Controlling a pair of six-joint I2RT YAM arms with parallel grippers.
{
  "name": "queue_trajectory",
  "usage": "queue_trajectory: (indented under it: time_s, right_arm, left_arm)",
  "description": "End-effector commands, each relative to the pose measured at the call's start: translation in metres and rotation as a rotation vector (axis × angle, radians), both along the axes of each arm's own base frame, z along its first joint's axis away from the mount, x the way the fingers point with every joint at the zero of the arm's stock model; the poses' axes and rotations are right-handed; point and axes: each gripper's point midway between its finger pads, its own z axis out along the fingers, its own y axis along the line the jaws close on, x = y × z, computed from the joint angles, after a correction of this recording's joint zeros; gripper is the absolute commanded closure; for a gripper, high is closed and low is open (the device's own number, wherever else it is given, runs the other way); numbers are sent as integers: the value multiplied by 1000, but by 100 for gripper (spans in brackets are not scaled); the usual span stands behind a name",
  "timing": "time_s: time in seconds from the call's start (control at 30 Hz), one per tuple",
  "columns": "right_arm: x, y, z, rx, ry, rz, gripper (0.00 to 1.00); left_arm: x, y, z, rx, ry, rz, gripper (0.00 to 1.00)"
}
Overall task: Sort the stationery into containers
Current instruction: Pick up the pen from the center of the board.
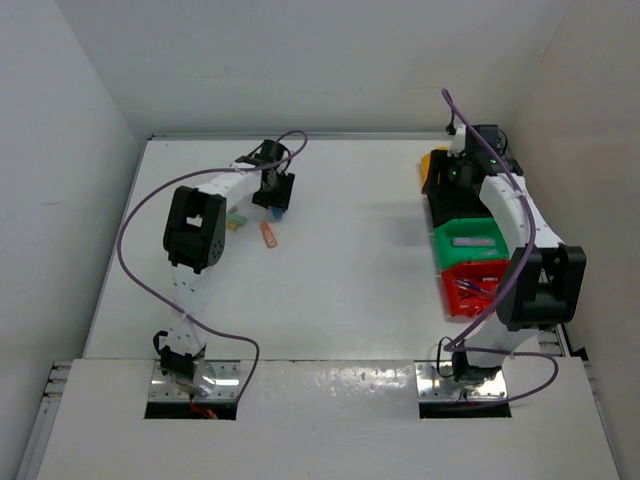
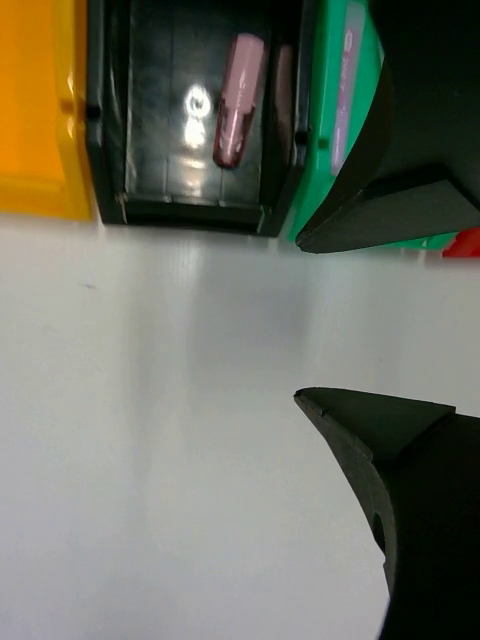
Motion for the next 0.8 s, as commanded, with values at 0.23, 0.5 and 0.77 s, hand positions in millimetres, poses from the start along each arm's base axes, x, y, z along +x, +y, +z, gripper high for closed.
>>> queue_trajectory:
  time_s: [0.23, 0.5, 0.77]
  right_arm:
    - [-8, 99, 0, 179, 43, 185, 46]
    - [3, 172, 30, 422, 74, 195, 42]
    - [12, 236, 81, 542, 13, 281, 34]
  left_arm:
    - [0, -15, 21, -216, -50, -151, 68]
    - [-62, -66, 177, -654, -339, -541, 84]
    - [-105, -96, 210, -693, -383, -714, 85]
